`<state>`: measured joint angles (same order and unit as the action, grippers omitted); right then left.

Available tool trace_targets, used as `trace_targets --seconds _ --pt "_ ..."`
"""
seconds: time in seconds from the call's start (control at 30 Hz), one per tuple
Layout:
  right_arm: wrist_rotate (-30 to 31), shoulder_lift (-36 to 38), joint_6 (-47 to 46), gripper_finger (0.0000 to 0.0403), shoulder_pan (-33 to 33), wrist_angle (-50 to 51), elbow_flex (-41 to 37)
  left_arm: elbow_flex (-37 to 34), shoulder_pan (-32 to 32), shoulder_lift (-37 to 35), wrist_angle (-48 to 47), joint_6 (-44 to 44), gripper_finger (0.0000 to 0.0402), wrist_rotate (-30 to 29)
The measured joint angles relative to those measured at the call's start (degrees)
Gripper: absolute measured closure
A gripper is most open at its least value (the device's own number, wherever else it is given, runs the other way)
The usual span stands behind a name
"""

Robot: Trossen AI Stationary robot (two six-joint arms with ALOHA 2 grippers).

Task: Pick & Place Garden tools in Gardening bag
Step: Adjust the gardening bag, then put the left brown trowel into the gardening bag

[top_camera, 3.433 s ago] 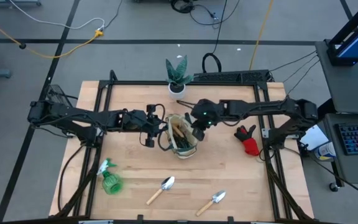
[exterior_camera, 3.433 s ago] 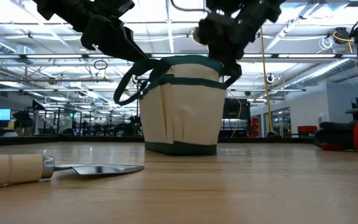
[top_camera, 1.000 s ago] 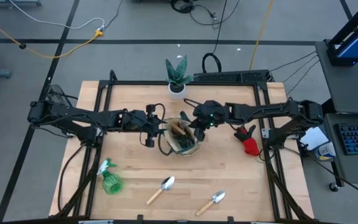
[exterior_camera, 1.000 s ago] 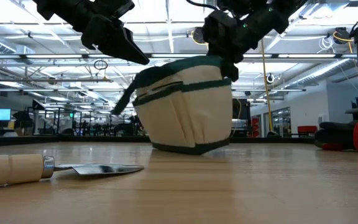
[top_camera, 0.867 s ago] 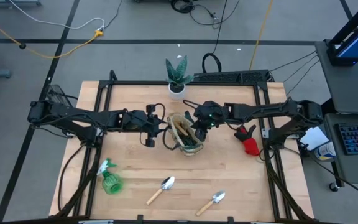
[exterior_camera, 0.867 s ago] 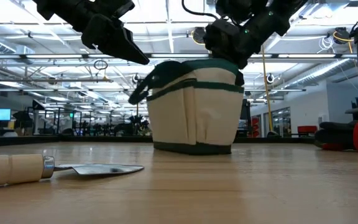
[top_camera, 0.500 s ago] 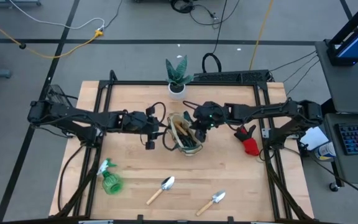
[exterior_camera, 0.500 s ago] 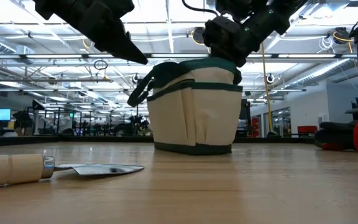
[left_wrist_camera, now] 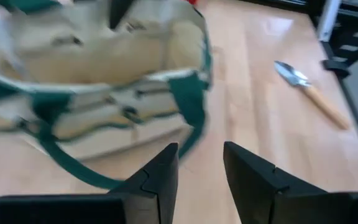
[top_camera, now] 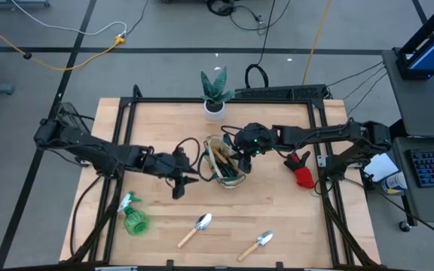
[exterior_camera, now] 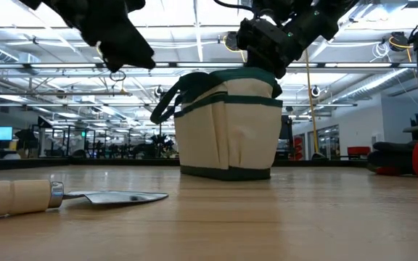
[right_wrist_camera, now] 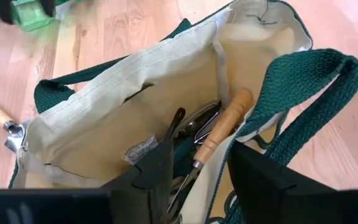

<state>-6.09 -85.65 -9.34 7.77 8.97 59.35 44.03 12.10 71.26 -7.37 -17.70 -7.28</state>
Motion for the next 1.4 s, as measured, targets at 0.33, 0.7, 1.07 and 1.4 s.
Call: trace_targets --seconds 0.33,0.7,1.07,1.4 --pt "0.0 1.4 0.1 0.0262 0.0 -0.5 0.0 0.0 8.4 0.0 -0.5 -13.6 0.0270 -1.6" --pt "0.0 6.4 13.0 0.0268 -1.7 0.5 0.0 0.0 16.5 4.4 2.1 -26.9 0.0270 -8.1" --pt "0.0 6.6 23.3 0.0268 -7.4 0.7 -0.1 0.0 21.5 16.2 7.9 -39.3 0.0270 -4.4" --pt "0.1 6.6 29.6 0.0268 -7.9 0.7 -0.1 2.7 24.8 23.9 10.3 -39.7 0.0270 -6.6"
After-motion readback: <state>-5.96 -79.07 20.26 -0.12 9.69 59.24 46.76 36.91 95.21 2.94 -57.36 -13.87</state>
